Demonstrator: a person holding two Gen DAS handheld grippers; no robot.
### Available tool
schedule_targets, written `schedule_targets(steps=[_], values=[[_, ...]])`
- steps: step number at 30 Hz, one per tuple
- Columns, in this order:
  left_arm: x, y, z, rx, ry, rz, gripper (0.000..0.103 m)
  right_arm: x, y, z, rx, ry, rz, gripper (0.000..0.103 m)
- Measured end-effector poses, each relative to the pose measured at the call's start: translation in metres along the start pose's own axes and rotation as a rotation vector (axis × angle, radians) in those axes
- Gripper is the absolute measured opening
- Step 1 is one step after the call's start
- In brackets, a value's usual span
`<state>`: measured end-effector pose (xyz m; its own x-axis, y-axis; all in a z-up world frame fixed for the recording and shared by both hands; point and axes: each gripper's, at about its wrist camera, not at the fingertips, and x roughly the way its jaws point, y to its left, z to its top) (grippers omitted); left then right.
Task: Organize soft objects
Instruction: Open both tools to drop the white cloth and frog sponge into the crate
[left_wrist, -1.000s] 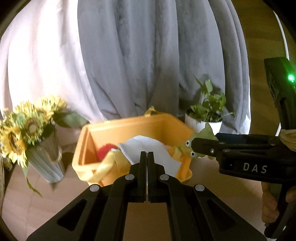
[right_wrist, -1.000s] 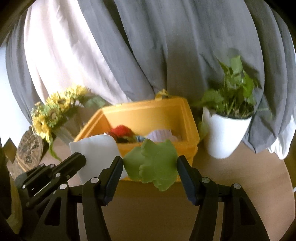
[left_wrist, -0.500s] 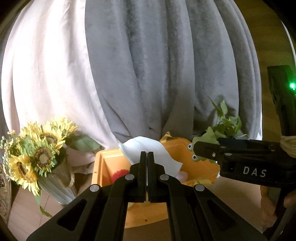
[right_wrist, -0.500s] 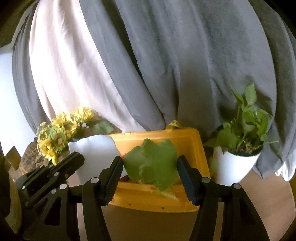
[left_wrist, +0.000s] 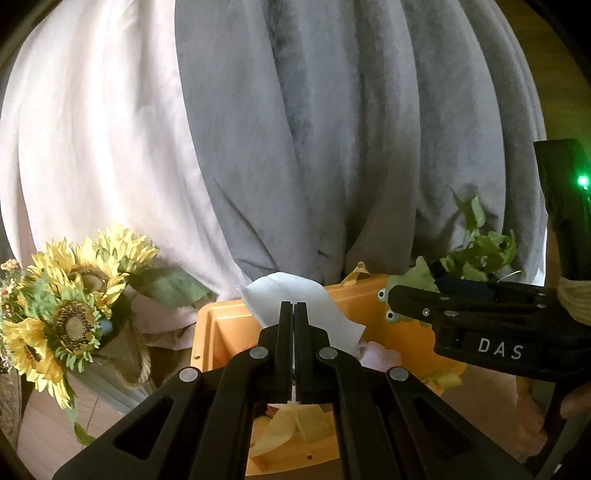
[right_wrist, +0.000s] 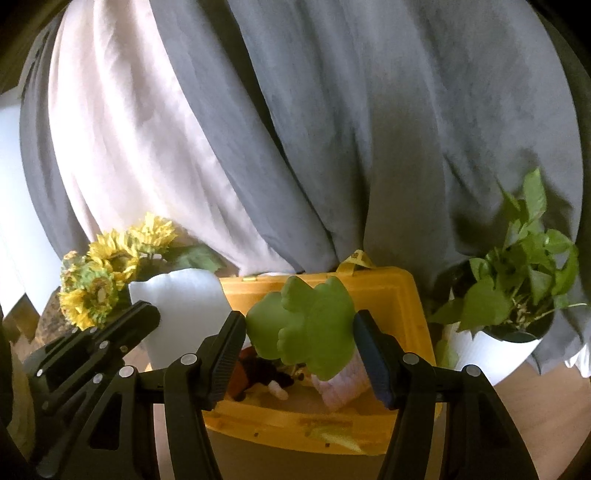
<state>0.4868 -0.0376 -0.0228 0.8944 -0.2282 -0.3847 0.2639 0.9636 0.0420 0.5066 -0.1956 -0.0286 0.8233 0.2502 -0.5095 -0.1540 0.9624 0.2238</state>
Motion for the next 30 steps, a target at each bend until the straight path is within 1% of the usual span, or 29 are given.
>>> schedule_targets(steps=[12,18,21,22,23,24,25,30], values=[[0.043,0.011,-0.008,-0.023,0.071,-0.004,0.003,0.048,-0.013,0.001,0.007,0.060,-0.015,0.062],[0.063,0.014,-0.014,-0.033,0.117,-0.022,0.003,0.068,-0.018,-0.002,0.021,0.105,-0.018,0.062],[0.068,0.015,-0.016,-0.033,0.127,-0.014,0.004,0.077,-0.018,-0.003,0.021,0.136,-0.019,0.063],[0.069,0.016,-0.017,-0.032,0.131,-0.017,0.006,0.080,-0.017,-0.003,0.018,0.144,-0.025,0.063],[0.069,0.015,-0.017,-0.032,0.131,-0.015,0.012,0.080,-0.018,-0.003,0.021,0.142,-0.033,0.064],[0.068,0.015,-0.017,-0.033,0.131,-0.010,0.015,0.080,-0.018,-0.004,0.025,0.138,-0.040,0.066],[0.068,0.015,-0.017,-0.034,0.129,-0.007,0.015,0.080,-0.018,-0.004,0.024,0.136,-0.046,0.069],[0.061,0.016,-0.015,-0.045,0.139,0.022,0.016,0.076,-0.017,-0.006,0.016,0.135,-0.063,0.069]])
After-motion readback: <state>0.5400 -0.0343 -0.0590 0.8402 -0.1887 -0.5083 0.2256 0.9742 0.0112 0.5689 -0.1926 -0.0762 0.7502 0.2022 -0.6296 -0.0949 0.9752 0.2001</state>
